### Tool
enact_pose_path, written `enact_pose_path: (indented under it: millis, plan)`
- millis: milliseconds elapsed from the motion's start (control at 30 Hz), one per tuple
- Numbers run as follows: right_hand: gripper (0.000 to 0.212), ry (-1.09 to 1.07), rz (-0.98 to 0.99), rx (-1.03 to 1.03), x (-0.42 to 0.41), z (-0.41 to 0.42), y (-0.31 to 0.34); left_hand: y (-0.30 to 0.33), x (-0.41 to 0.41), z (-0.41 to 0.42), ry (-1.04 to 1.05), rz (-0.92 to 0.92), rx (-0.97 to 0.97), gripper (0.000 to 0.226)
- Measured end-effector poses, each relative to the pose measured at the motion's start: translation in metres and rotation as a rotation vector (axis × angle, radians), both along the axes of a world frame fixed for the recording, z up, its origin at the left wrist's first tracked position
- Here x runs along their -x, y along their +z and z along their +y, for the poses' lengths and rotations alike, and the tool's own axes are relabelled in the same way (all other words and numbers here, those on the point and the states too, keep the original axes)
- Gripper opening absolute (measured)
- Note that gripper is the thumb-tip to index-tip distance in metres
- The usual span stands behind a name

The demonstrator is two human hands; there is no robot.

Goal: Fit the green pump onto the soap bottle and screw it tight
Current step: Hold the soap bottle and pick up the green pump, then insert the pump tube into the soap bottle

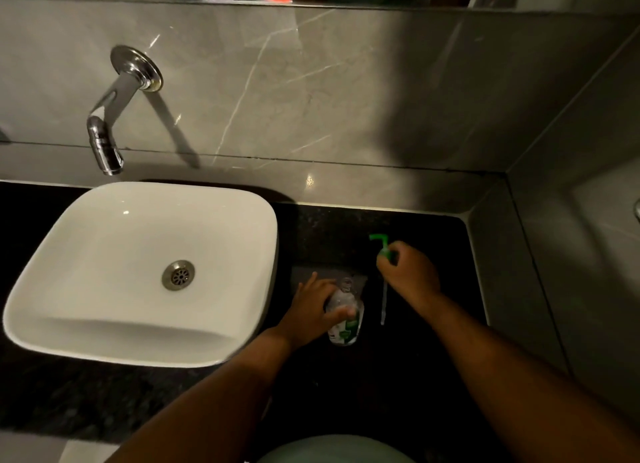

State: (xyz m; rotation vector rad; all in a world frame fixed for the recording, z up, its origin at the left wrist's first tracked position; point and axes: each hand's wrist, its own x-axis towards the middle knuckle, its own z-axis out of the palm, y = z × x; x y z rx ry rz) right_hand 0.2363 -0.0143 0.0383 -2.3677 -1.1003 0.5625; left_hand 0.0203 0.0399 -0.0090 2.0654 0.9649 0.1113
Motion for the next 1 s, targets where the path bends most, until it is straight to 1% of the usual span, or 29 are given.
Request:
enact_pose_path:
  millis: [100,167,300,400,467,600,700,800,867,933,1000]
  plan:
    - [0.018,-0.028,0.143,-0.322,-0.006,0.027,0.038,-0.002,-0.001,0.001,0.028,-0.024,0.019,0.059]
    - [0.017,-0.014,0.221,-0.466,-0.004,0.038,0.059,-0.005,0.001,-0.004,0.018,-0.032,0.036,0.060]
    - [0.026,0.026,0.287,-0.531,0.008,0.042,0.068,-0.012,0.001,-0.013,0.005,-0.032,0.037,0.062]
    - [0.023,0.085,0.229,-0.572,0.019,0.035,0.059,-0.011,-0.001,-0.010,0.020,-0.018,0.030,0.064]
    - [0.022,0.090,0.184,-0.557,0.023,0.027,0.049,-0.008,-0.002,-0.009,0.023,-0.019,0.031,0.064]
    - [0.028,0.048,0.166,-0.435,0.033,0.009,0.031,-0.006,-0.001,-0.011,0.019,-0.035,0.030,0.058]
    - [0.027,0.091,0.142,-0.373,0.040,-0.006,0.017,-0.006,-0.002,-0.014,0.010,-0.038,0.037,0.061]
    - [0.025,0.118,0.198,-0.298,0.048,-0.020,0.002,-0.005,-0.003,-0.015,0.003,-0.034,0.020,0.063]
    - [0.023,0.126,0.258,-0.261,0.055,-0.029,-0.008,-0.005,-0.003,-0.016,0.007,-0.048,0.017,0.060]
    - [0.021,0.102,0.320,-0.273,0.061,-0.036,-0.015,-0.006,-0.004,-0.017,-0.001,-0.052,0.016,0.057]
    - [0.025,0.058,0.348,-0.283,0.062,-0.038,-0.017,-0.008,-0.003,-0.018,-0.012,-0.054,0.025,0.055]
